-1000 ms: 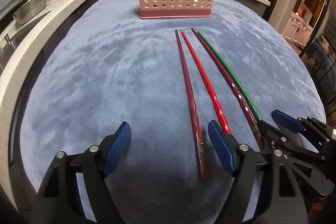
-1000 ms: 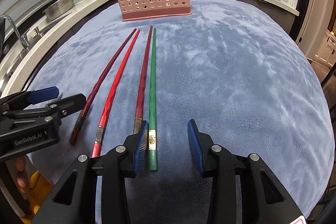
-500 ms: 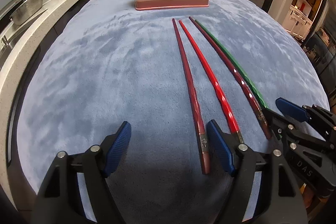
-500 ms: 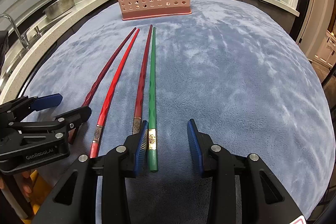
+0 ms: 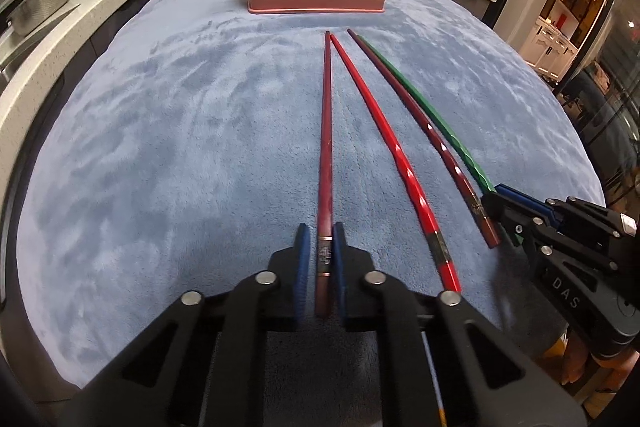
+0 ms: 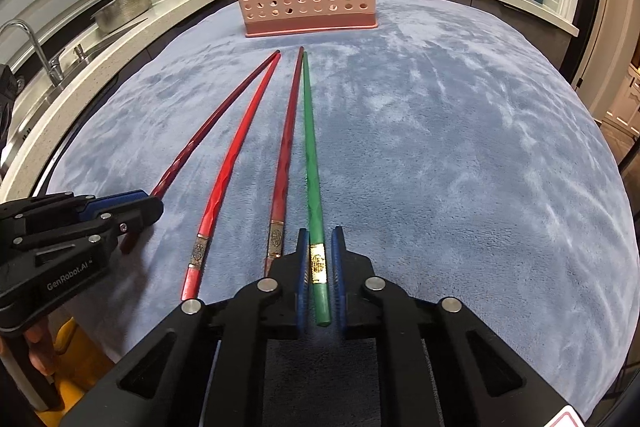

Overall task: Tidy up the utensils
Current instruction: 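Grasp the green chopstick with the right tool while the left tool grasps a dark red chopstick, then lift both chopsticks and carry them upright over the pink caddy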

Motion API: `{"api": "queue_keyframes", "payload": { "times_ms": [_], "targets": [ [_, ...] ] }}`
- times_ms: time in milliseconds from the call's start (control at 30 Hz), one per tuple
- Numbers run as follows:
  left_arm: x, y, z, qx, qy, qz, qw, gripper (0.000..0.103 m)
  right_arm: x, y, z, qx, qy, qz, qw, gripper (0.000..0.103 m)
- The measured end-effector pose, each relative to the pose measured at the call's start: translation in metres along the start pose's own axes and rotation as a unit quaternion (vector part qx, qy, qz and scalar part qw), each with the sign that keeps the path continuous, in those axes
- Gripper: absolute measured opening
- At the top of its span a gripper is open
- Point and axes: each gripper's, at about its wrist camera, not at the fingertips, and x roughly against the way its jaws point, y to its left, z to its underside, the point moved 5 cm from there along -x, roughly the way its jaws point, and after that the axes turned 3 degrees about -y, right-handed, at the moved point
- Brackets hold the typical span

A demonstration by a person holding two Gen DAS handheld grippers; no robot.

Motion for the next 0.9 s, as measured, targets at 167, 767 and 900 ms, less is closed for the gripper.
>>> {"api": "queue_keyframes", "payload": {
  "times_ms": [167, 767, 900],
  "targets": [
    [0.005, 0.002, -0.003, 0.009, -0.003, 0.004, 0.9999, 0.007, 0.004, 0.0, -0.001, 0.0, -0.004, -0.002, 1.0, 0.007],
    [0.076, 0.021, -0.067, 0.022, -0.107, -0.014, 0.9939, 0.007, 0.074, -0.023, -0.073, -0.025, -0.119, 0.002, 0.993, 0.007],
    [0.091, 0.026, -0.085, 0.026, -0.129, -0.016, 0.9912, 0.007, 0.09, -0.031, -0.094, -0.036, -0.149, 0.002, 0.988, 0.007]
  ]
}}
